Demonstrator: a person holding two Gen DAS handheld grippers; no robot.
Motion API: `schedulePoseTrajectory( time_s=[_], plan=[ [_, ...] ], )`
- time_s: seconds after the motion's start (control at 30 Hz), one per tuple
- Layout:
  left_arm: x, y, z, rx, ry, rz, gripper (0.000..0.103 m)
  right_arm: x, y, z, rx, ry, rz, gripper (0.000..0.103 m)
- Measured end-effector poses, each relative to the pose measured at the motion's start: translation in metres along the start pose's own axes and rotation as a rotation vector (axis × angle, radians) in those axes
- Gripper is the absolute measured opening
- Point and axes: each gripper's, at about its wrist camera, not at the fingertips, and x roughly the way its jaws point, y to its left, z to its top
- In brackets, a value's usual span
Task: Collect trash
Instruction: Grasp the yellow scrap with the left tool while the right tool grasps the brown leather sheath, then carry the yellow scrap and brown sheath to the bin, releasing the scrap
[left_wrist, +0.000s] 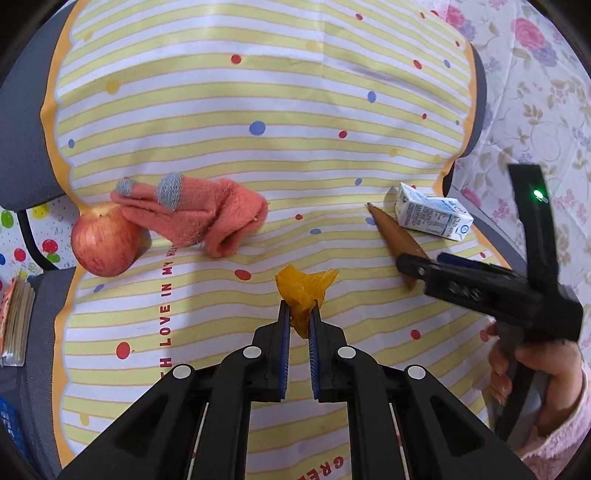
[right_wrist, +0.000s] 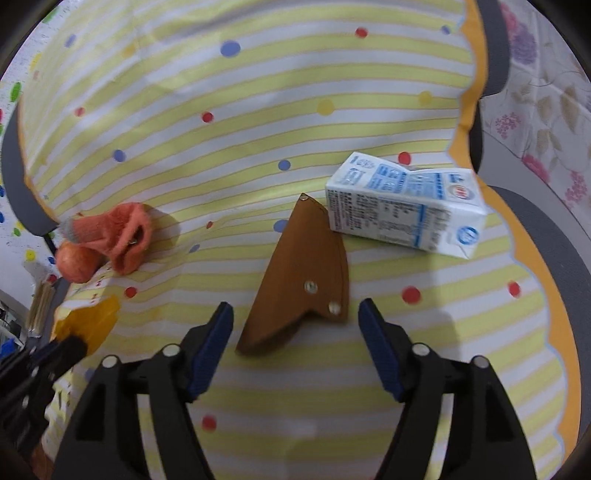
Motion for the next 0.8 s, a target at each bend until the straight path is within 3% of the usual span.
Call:
schedulePoseTrajectory(
  time_s=[0.07,0.13,0.3,0.6,0.8],
  plan=[
    [0.002,0.0,-0.001,-0.003,0.006,-0.002,0.01,0.008,0.0,0.005,0.013,0.022,-0.003,0.07],
    [0.001,-0.001,-0.001,-0.001,0.008,-0.004,0.01,0.008,0.001,0.005,0.003,0.023,-0.022,0.059],
    [-0.006,-0.008,-0.008,0.015,0.019,-0.034,0.01,-0.016,0.012,-0.022,-0.088,0.04,-0.032,0.058],
    [-0.033,-0.036,-0.039,0.081,0.05,-0.112,0.01,-0.084,0.0,-0.095,-0.101,0.079,-0.025,0.058],
    [-0.043,-0.05,-0.055,0.103,0.066,-0.129,0.01,-0.105,0.001,-0.123,-0.148,0.064,-0.085,0.062]
  ],
)
